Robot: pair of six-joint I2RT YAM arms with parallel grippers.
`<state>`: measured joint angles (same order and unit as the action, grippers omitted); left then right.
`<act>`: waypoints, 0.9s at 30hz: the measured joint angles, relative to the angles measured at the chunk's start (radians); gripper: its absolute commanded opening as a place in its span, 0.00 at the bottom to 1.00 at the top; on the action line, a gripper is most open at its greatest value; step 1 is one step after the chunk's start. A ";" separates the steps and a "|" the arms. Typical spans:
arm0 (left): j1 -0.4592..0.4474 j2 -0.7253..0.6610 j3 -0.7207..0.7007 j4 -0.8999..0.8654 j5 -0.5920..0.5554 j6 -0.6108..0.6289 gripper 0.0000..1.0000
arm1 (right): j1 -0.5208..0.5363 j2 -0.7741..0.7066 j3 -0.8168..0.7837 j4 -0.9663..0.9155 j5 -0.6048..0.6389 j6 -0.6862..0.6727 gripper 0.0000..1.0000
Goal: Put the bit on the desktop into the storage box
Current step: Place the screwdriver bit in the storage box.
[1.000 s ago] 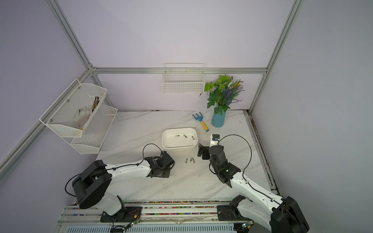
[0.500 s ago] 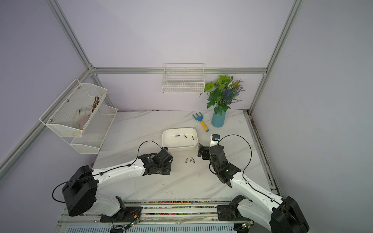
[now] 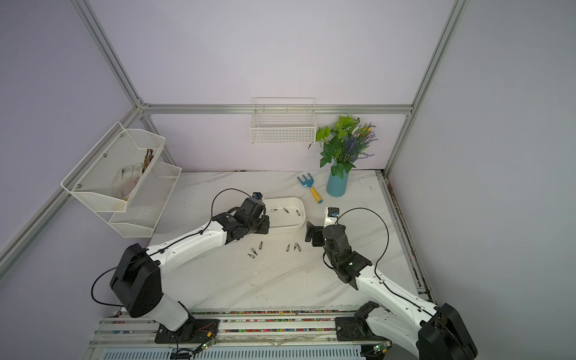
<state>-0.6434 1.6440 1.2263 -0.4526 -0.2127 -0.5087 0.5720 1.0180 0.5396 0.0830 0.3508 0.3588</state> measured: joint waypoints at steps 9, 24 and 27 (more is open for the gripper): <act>0.103 0.185 0.099 0.101 0.023 0.061 0.16 | 0.000 0.000 0.000 0.000 0.000 0.000 0.99; 0.126 0.069 0.016 0.139 0.109 0.069 1.00 | 0.000 0.079 0.051 -0.053 -0.092 -0.011 0.92; 0.126 -0.069 -0.082 0.148 0.108 0.048 1.00 | 0.000 0.142 0.108 -0.116 -0.152 -0.016 0.88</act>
<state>-0.5175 1.5745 1.1442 -0.3050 -0.1043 -0.4610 0.5720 1.1603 0.6476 -0.0334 0.1989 0.3428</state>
